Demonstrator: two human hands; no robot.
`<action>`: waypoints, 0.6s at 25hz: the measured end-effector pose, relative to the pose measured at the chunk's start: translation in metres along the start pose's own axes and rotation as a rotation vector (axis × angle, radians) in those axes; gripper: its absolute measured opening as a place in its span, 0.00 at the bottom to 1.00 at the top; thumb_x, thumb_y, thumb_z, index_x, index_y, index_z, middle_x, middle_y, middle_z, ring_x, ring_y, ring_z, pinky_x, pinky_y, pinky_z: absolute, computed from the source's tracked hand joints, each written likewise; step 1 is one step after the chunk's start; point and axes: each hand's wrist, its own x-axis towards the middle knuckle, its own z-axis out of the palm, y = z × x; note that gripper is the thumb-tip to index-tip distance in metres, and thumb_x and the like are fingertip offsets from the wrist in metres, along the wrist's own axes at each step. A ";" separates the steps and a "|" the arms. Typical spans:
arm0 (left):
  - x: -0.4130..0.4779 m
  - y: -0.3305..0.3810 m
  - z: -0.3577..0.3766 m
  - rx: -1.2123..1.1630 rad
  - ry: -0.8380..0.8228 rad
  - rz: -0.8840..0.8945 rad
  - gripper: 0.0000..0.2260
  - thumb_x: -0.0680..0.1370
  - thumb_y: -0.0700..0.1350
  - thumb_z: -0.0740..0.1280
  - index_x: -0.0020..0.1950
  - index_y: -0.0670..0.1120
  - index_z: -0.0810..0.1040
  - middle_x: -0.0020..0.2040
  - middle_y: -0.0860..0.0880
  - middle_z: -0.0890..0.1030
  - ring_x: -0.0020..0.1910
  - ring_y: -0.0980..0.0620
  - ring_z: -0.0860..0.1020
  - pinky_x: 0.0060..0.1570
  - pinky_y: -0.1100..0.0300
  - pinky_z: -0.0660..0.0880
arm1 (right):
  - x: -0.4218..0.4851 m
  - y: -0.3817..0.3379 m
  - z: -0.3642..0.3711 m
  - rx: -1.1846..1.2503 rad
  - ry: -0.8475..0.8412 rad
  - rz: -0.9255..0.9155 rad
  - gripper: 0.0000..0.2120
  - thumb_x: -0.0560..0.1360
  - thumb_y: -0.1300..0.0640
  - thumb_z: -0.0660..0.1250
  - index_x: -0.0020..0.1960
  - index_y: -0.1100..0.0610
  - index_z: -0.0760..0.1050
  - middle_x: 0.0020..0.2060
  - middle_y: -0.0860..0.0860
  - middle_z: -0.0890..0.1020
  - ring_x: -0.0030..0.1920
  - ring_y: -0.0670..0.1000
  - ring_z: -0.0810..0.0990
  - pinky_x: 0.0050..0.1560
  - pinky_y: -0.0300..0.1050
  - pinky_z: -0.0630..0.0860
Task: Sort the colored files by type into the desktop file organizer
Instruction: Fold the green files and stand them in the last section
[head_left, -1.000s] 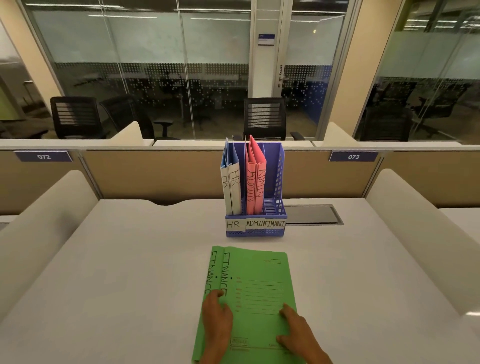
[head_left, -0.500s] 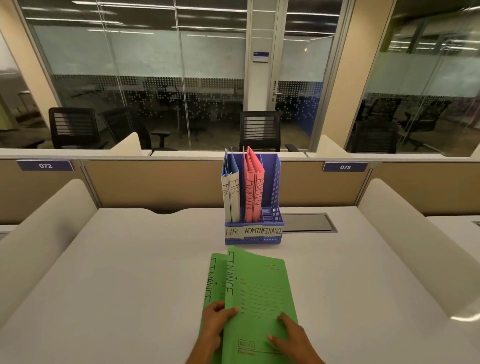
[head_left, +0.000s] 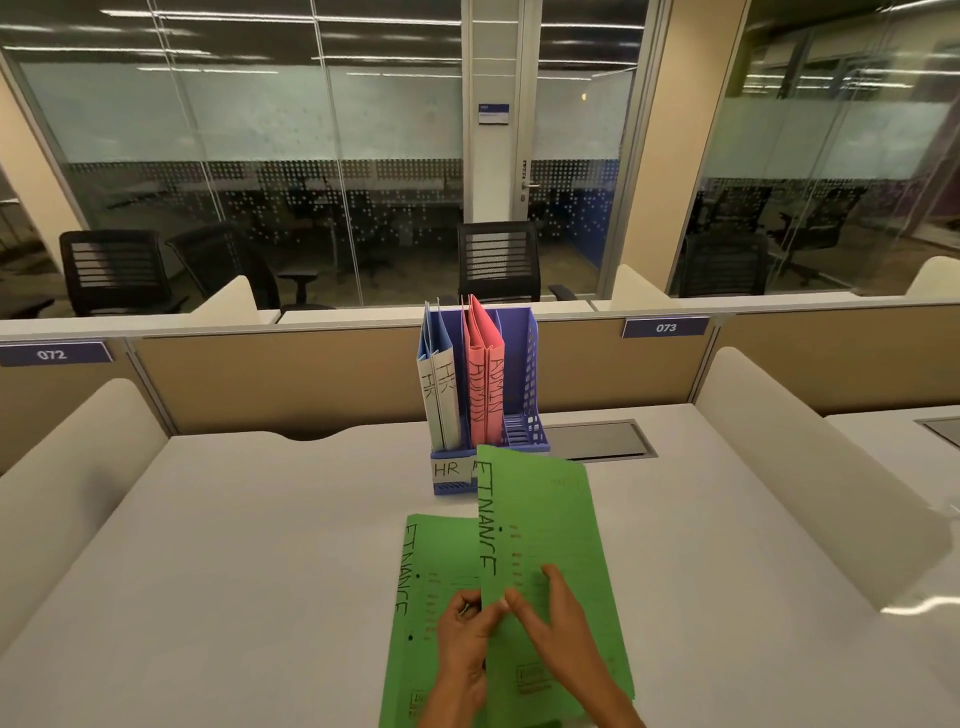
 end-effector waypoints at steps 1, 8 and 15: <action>0.000 0.000 0.006 -0.013 -0.004 0.016 0.16 0.62 0.33 0.78 0.46 0.36 0.77 0.44 0.38 0.86 0.45 0.38 0.84 0.48 0.41 0.82 | 0.001 -0.008 -0.002 -0.001 0.009 0.006 0.50 0.66 0.26 0.62 0.77 0.53 0.52 0.76 0.52 0.60 0.74 0.52 0.61 0.74 0.53 0.62; -0.009 -0.005 0.059 -0.014 -0.067 0.069 0.06 0.75 0.31 0.69 0.51 0.35 0.80 0.48 0.37 0.85 0.47 0.39 0.84 0.46 0.52 0.83 | 0.006 -0.046 -0.019 -0.050 0.149 0.050 0.49 0.69 0.35 0.69 0.76 0.59 0.50 0.73 0.56 0.66 0.71 0.55 0.68 0.69 0.53 0.69; -0.022 -0.005 0.091 0.294 -0.404 0.262 0.11 0.68 0.28 0.72 0.45 0.38 0.77 0.42 0.40 0.86 0.39 0.50 0.83 0.39 0.61 0.79 | 0.015 -0.060 -0.065 -0.289 0.542 0.093 0.11 0.79 0.54 0.59 0.52 0.61 0.75 0.40 0.59 0.84 0.40 0.60 0.83 0.40 0.49 0.78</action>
